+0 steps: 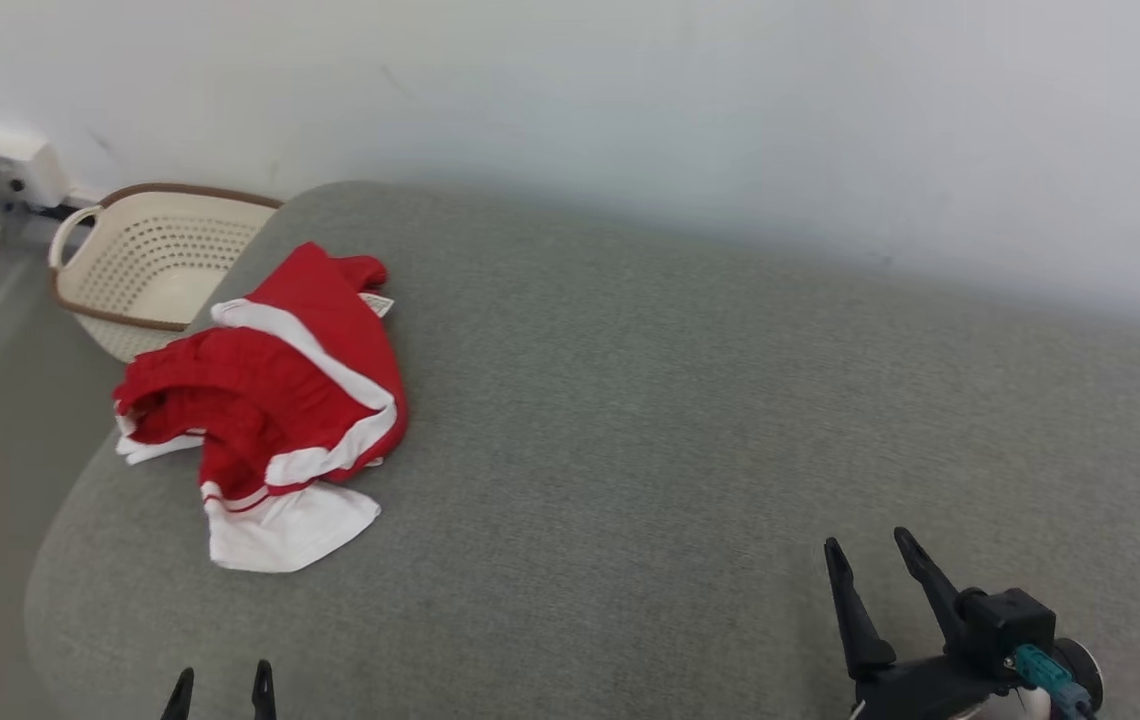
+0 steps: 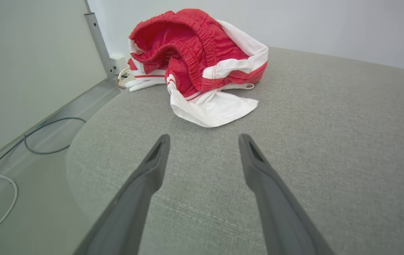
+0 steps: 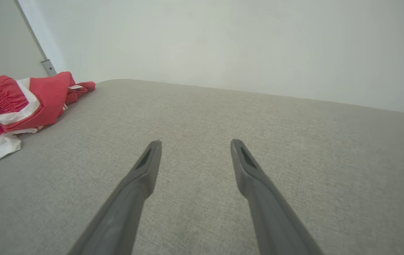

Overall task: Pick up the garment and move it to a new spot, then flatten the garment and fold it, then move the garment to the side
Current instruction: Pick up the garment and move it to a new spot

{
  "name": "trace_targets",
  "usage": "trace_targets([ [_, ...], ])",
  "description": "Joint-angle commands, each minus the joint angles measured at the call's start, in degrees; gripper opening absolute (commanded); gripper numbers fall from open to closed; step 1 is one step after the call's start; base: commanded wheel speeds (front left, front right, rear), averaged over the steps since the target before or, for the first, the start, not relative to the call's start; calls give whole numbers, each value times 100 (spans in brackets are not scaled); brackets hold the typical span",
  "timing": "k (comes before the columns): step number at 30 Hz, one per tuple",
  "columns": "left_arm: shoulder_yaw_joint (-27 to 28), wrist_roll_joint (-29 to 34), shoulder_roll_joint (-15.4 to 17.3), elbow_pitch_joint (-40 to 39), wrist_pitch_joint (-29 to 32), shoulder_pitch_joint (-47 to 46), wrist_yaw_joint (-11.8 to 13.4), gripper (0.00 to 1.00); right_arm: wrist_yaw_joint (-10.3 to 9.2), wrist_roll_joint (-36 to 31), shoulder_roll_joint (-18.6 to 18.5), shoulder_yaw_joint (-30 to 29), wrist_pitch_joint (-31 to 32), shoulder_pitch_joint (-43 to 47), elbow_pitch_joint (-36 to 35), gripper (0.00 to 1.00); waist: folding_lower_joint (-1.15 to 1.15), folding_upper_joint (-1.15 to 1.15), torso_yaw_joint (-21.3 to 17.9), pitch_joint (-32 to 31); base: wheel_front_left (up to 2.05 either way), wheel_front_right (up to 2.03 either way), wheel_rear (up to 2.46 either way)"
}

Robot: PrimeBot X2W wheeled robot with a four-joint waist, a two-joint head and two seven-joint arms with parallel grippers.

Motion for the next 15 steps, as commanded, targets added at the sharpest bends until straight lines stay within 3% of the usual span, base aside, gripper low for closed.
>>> trace_targets([
  [1,79,-44,26,5,-27,53,-89,100,4,57,-1,80,-4,-133,24,100,0,0,658,81,0,0,0],
  [6,227,-109,59,94,-26,-122,-293,100,4,87,-38,165,-4,-277,32,100,0,0,696,206,0,0,0],
  [10,362,-469,65,283,-25,-550,-770,100,4,145,-178,198,-4,-349,21,100,0,0,587,429,0,0,0],
  [15,124,-596,552,764,-25,-1567,-1001,100,4,165,-431,105,-4,-466,-33,100,0,0,388,846,0,0,0],
])
